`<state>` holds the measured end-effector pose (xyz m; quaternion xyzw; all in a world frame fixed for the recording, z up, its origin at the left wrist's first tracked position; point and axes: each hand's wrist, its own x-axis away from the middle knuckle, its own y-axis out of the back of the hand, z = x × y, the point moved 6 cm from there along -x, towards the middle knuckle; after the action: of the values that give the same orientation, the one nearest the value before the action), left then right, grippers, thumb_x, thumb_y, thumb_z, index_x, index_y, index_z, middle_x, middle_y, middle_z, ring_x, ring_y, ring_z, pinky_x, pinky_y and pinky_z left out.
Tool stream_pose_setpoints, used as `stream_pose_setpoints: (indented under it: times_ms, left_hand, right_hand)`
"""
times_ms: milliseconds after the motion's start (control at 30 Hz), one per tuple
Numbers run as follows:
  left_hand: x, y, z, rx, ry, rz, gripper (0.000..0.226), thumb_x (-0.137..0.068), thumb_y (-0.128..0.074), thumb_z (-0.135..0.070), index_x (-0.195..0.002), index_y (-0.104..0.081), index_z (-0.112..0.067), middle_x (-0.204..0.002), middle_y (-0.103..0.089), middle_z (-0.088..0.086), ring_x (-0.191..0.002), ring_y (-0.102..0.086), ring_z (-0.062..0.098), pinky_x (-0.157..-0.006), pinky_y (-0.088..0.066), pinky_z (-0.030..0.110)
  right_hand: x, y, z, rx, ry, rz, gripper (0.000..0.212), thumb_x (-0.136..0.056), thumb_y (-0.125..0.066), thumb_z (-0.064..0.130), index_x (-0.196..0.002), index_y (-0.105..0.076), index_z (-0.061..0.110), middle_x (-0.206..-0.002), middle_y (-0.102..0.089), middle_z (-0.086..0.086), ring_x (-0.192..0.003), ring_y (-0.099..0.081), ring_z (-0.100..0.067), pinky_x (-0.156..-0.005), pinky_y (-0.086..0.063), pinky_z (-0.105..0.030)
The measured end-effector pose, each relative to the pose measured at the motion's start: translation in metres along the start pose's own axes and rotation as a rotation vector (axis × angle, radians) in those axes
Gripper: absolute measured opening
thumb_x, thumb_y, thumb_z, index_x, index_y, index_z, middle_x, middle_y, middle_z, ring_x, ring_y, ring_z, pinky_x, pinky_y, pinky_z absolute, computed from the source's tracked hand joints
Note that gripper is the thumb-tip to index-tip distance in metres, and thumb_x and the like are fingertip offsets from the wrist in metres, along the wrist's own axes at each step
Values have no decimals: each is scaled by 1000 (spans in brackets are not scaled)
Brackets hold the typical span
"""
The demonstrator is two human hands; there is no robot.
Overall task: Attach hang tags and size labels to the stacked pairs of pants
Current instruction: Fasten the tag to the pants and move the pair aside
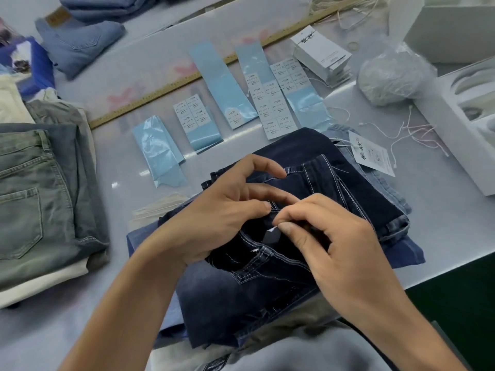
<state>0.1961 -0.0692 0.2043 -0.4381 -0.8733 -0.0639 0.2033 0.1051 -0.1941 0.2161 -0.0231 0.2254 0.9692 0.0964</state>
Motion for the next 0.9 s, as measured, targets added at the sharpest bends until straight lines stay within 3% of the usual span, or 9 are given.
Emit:
stream_pose_setpoints:
  times_ms: [133,200,300,400,500,700,833,900]
  left_hand:
    - [5,-6,-13,-24,-36,59,30,-100,-51,9,-127,-49,-5,-126,-69,16,-106,-68,40,-96,-55,50]
    - [11,-10,-24,-96,-48,73,26,-96,-59,2,-120,-55,-6,-127,-68,10,-112,-67,36,-99,-54,54]
    - [30,-17,-37,-607,-74,-36,20,-91,-67,-33,-110,-60,-36,-119,-64,-16,-109,-66,15,-86,-59,44]
    - [44,-26,-48,-1099,-46,-130,26,-84,-53,-58,-107,-45,-52,-108,-55,-26,-92,-62,5,-75,-55,39]
    - [45,-25,-45,-1195,3,-243,16,-89,-52,-49,-103,-45,-46,-99,-56,-21,-84,-55,7,-71,-51,39]
    - [51,-27,-37,-1218,-264,-334,11,-89,-61,-25,-84,-69,-28,-91,-68,-13,-69,-65,21,-49,-51,40]
    - [54,-21,-27,-1096,-412,-407,11,-88,-69,-12,-85,-74,-21,-98,-72,-13,-78,-67,18,-53,-52,41]
    - [55,-21,-24,-1066,-473,-444,11,-86,-71,-8,-83,-76,-17,-99,-73,-8,-81,-69,19,-56,-54,42]
  right_hand:
    - [10,6,6,21,56,-52,6,-94,-66,16,-95,-72,17,-90,-67,15,-89,-67,-8,-76,-49,-18]
    - [16,10,6,34,67,-99,8,-94,-65,16,-97,-73,15,-93,-69,13,-92,-68,-9,-77,-51,-22]
    - [22,11,7,52,81,-150,9,-95,-64,13,-97,-72,12,-94,-69,8,-92,-68,-15,-78,-53,-31]
    - [26,5,2,-19,2,-143,11,-95,-63,14,-102,-71,17,-94,-70,12,-90,-70,-14,-74,-56,-35]
    - [28,-2,1,-47,-32,-119,12,-96,-61,17,-102,-70,21,-92,-70,14,-89,-70,-14,-71,-57,-34]
    - [28,-5,-8,-202,-160,-43,16,-95,-65,18,-100,-71,32,-97,-72,11,-92,-70,-14,-74,-54,-22]
    - [26,-7,-13,-356,-211,72,35,-94,-65,0,-108,-70,32,-104,-73,8,-101,-70,-16,-84,-54,-19]
    - [26,-8,-16,-329,-225,100,35,-93,-65,2,-105,-70,35,-102,-73,10,-99,-70,-13,-84,-53,-18]
